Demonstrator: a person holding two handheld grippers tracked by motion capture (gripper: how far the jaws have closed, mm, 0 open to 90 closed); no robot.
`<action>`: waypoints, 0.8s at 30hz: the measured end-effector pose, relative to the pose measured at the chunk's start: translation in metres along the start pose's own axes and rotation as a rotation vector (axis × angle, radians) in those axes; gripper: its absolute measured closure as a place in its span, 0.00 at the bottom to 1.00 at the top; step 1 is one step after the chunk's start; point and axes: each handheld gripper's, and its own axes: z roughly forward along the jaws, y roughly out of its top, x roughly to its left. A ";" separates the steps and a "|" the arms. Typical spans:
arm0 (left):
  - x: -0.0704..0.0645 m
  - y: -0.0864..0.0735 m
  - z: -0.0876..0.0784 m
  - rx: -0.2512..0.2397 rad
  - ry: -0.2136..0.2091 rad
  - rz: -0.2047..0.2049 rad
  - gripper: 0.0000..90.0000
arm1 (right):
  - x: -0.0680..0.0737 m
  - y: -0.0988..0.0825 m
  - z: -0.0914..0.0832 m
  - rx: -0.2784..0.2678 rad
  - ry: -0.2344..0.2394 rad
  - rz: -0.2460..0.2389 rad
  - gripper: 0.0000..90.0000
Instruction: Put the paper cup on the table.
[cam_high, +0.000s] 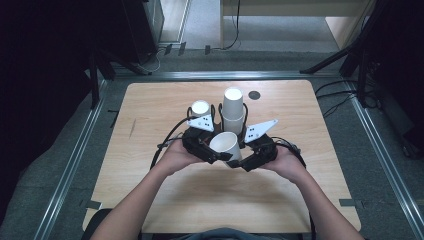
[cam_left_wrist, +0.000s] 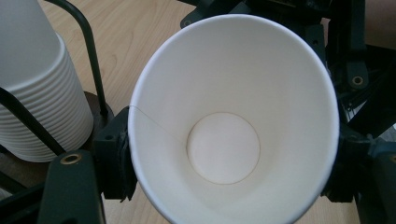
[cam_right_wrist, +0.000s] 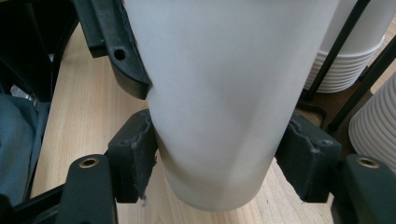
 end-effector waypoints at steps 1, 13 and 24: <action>0.000 0.000 0.000 0.005 -0.002 -0.004 0.27 | 0.000 0.000 0.000 0.002 0.001 -0.001 0.37; -0.001 0.002 0.002 0.049 0.006 0.000 0.28 | 0.000 -0.002 0.003 0.017 0.016 0.023 0.30; 0.001 0.002 -0.002 0.074 0.023 -0.001 0.28 | 0.001 -0.004 0.005 0.025 -0.028 0.034 0.26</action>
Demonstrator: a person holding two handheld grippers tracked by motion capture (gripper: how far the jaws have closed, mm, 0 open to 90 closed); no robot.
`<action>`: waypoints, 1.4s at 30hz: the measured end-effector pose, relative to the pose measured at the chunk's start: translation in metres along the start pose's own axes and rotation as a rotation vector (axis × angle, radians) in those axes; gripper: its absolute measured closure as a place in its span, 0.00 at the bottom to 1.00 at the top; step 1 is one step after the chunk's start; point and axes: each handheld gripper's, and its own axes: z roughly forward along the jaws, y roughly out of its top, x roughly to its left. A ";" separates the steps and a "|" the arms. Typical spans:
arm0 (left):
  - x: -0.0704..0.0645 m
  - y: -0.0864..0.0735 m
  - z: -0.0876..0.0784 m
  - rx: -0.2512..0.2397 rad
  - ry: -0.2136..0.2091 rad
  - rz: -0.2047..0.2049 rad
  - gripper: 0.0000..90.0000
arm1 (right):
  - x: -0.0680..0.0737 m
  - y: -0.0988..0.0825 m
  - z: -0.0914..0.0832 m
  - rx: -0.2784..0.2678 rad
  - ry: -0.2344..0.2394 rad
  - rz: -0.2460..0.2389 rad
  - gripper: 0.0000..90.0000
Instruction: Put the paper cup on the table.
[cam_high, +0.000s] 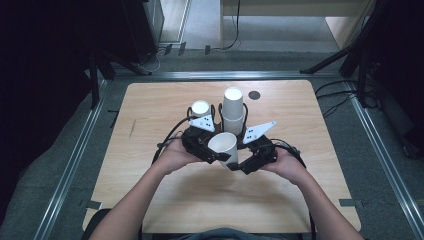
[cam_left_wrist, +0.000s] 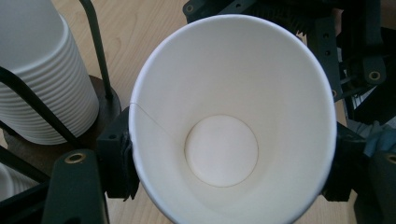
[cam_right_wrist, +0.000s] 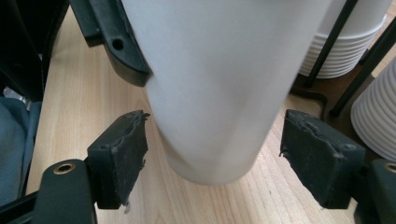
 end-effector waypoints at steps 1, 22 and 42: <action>0.000 0.000 0.000 -0.003 0.004 0.001 0.28 | 0.000 0.000 0.000 -0.001 -0.002 0.001 0.26; -0.001 -0.007 -0.014 0.026 0.024 -0.006 0.28 | -0.001 -0.003 -0.012 0.003 -0.075 -0.002 0.25; 0.004 -0.024 -0.040 0.027 0.037 -0.029 0.28 | -0.016 -0.006 -0.031 -0.017 -0.112 0.010 0.26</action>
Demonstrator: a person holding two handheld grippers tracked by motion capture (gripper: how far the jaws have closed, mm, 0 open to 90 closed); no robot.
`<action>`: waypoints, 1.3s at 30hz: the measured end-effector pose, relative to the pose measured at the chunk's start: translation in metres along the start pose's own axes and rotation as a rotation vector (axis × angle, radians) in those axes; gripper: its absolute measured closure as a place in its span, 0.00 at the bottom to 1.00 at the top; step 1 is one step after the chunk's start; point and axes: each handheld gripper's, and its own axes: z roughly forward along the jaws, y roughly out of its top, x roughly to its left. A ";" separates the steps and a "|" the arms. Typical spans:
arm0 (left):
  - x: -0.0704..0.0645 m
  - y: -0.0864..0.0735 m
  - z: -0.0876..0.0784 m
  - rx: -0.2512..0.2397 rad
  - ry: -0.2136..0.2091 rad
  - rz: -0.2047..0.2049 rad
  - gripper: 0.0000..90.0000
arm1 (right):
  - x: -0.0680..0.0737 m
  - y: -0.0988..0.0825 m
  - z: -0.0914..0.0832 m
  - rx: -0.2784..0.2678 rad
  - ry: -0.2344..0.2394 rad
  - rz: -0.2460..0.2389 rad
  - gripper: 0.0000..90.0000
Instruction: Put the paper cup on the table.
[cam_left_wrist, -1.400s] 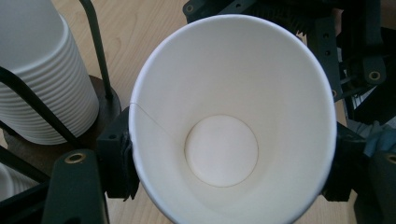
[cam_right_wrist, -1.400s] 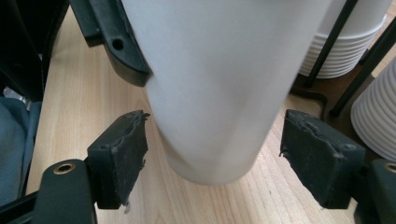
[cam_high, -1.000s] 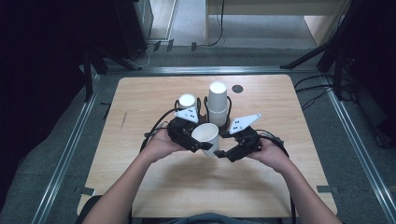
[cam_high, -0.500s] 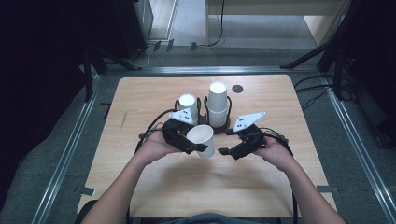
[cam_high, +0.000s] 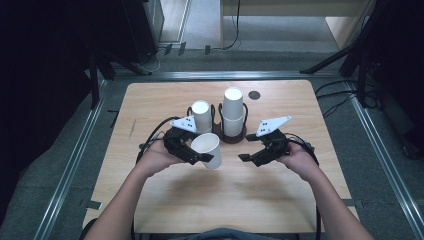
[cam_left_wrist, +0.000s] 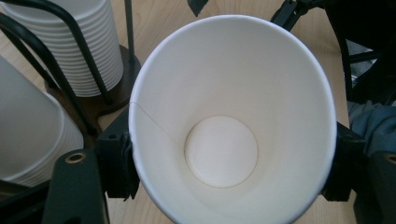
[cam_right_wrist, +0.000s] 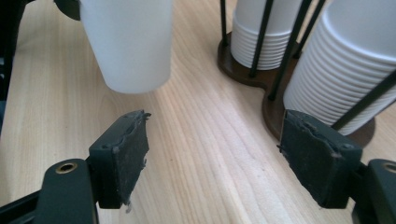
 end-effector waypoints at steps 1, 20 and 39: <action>0.001 -0.001 -0.001 -0.001 0.002 -0.003 0.28 | -0.001 0.000 -0.001 -0.001 0.000 0.002 0.26; 0.021 -0.023 -0.029 0.012 0.061 -0.061 0.28 | -0.016 -0.007 -0.009 -0.003 -0.031 0.039 0.26; 0.044 -0.043 -0.055 0.018 0.118 -0.117 0.28 | -0.024 -0.012 -0.012 0.002 -0.066 0.057 0.26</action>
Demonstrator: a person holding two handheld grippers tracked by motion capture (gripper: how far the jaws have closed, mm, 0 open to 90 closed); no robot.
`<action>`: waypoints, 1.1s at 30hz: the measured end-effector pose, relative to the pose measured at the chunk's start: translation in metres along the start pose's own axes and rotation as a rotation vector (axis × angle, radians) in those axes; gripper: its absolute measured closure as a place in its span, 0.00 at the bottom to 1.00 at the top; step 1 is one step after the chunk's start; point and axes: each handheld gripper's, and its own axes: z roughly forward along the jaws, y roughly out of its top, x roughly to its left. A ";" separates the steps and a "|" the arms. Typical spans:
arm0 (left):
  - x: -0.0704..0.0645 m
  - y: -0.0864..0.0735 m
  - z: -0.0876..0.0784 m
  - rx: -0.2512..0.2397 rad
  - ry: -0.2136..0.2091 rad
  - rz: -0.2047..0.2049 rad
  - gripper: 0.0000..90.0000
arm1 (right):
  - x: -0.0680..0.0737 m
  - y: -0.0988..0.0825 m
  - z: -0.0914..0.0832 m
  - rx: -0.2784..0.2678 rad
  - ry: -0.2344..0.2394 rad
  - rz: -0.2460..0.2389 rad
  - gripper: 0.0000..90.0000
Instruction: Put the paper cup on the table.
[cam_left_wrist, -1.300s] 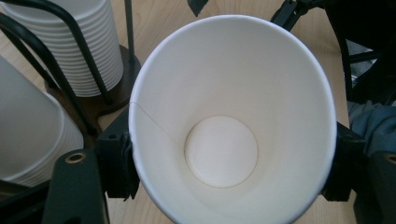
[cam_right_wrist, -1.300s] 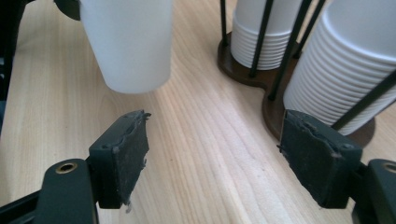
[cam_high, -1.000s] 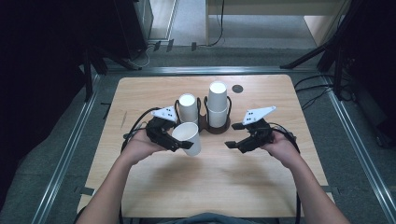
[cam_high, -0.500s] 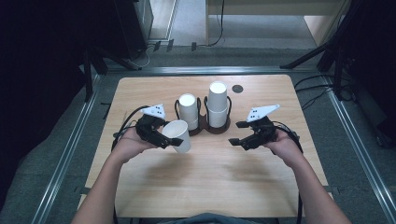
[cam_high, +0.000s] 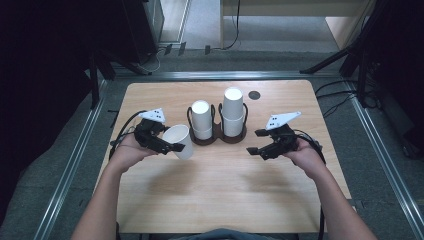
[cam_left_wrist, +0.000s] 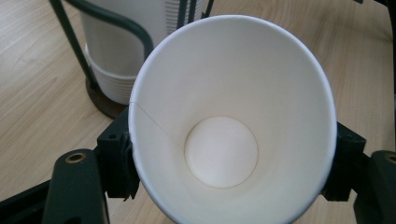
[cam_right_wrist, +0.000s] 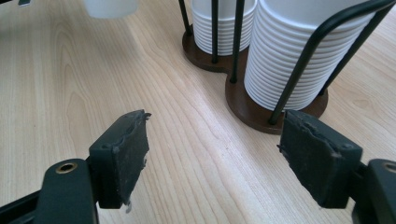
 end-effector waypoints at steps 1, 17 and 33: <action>0.002 -0.001 -0.001 0.003 0.008 0.001 0.28 | 0.000 0.000 0.000 0.001 -0.004 0.000 0.26; 0.031 -0.005 -0.009 0.018 0.081 -0.046 0.28 | 0.002 -0.007 -0.002 0.008 -0.037 -0.012 0.26; 0.061 -0.012 -0.016 0.006 0.162 -0.130 0.28 | 0.006 -0.014 -0.004 0.014 -0.063 0.005 0.26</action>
